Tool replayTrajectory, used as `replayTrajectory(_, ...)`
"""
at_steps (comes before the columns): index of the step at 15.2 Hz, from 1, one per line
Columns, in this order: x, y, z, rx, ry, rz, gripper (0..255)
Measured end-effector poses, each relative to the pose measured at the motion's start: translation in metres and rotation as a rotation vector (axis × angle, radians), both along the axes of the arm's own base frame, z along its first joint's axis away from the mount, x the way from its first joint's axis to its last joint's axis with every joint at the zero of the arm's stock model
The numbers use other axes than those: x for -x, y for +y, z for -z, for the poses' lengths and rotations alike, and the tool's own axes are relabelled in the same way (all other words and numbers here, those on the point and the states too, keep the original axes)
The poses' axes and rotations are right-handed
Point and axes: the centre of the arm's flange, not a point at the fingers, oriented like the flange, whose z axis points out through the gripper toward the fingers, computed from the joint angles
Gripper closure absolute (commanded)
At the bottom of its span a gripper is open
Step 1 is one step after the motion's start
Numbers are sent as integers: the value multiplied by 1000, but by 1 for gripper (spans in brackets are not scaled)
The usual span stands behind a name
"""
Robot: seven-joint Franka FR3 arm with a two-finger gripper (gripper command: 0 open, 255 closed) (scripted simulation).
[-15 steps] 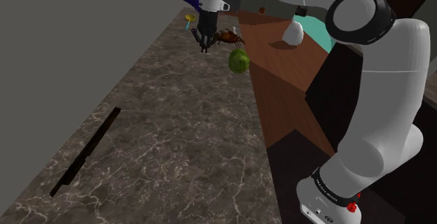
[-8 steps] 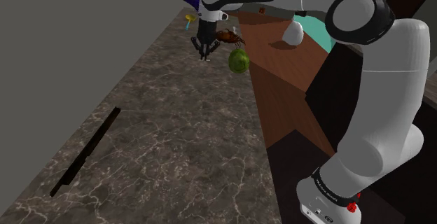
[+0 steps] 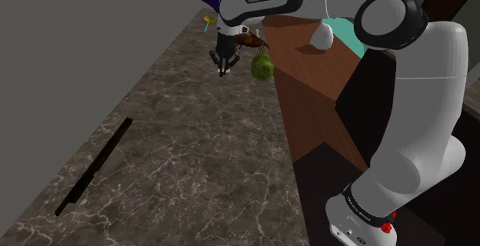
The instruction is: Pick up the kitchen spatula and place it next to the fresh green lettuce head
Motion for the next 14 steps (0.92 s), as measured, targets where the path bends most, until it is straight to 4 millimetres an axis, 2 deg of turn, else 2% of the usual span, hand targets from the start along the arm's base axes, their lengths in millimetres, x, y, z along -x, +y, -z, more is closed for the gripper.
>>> replayTrajectory(7, 0, 1, 35, 0, 0, 0, 255)
replayTrajectory(12, 0, 1, 38, 0, 0, 0, 255)
replayTrajectory(13, 0, 1, 38, 0, 0, 0, 0)
replayTrajectory(14, 0, 1, 38, 0, -1, 0, 0)
